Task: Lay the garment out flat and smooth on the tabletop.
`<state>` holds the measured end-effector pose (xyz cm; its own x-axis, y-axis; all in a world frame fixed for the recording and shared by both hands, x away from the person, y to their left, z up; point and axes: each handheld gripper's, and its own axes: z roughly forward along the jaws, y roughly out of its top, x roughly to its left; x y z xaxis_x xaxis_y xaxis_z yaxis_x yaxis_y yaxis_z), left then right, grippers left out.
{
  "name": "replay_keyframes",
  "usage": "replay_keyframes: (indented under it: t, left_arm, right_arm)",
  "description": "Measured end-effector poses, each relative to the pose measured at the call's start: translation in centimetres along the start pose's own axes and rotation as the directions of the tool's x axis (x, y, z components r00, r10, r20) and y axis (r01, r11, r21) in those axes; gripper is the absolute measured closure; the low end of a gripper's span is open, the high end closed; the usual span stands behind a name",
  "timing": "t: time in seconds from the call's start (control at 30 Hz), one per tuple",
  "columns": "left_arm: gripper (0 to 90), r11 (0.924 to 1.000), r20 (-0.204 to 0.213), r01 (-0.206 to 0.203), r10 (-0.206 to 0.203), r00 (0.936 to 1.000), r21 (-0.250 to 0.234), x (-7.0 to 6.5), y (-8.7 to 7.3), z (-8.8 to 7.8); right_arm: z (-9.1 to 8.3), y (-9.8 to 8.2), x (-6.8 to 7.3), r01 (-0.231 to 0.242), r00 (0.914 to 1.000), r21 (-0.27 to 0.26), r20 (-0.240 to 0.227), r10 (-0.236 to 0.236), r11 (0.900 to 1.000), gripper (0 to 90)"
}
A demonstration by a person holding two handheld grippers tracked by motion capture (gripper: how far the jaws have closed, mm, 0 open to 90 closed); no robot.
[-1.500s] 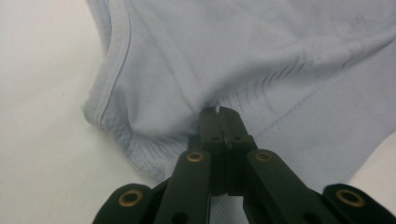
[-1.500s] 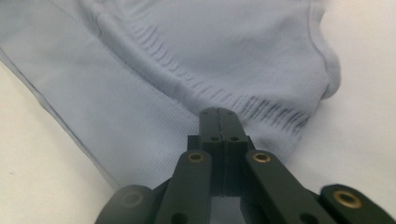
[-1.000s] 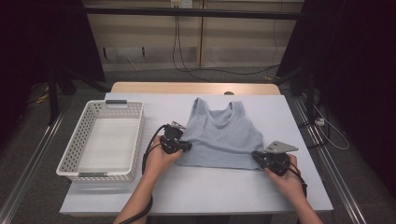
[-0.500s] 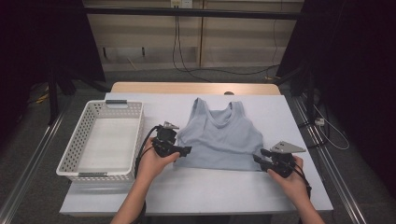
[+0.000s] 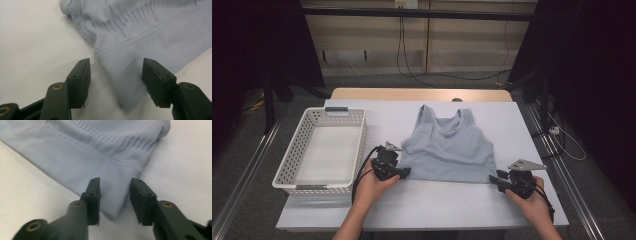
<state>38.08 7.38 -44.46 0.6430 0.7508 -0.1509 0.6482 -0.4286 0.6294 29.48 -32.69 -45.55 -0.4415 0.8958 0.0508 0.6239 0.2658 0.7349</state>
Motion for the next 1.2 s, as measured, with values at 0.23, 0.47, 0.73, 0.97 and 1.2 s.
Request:
replay_keyframes:
  t: [0.23, 0.47, 0.73, 0.97, 1.2]
  left_arm:
    - [63.9, 0.9998, 0.022, 0.013, -0.013, 0.9997, 0.018, -0.1, 0.2, 0.0]
    - [83.3, 0.9981, 0.065, 0.035, -0.038, 0.9971, 0.05, -0.3, 0.7, 0.2]
    - [86.7, 0.9967, 0.083, 0.044, -0.05, 0.9953, 0.069, -0.7, 0.7, -0.8]
    - [86.8, 0.994, 0.091, 0.06, -0.068, 0.9936, 0.091, -0.8, -0.1, -1.9]
    - [86.9, 0.9932, 0.089, 0.06, -0.069, 0.9937, 0.099, -1.0, -0.5, -2.9]
  right_arm:
    - [0.2, 0.0, 0.0, -0.04, 0.9989, -0.009, -0.026, 0.039, 0.999, 86.3]
    - [0.2, 0.1, 0.0, -0.038, 0.9991, -0.01, -0.022, 0.037, 0.999, 87.2]
    - [0.1, 0.2, 0.1, -0.019, 0.9997, -0.017, -0.018, 0.019, 1.0, 87.2]
    - [-0.5, 0.4, 0.8, 0.003, 0.9993, -0.02, -0.037, -0.004, 1.0, 87.2]
    - [-1.2, 0.5, 1.6, 0.02, 0.9984, -0.016, -0.053, -0.021, 1.0, 87.2]
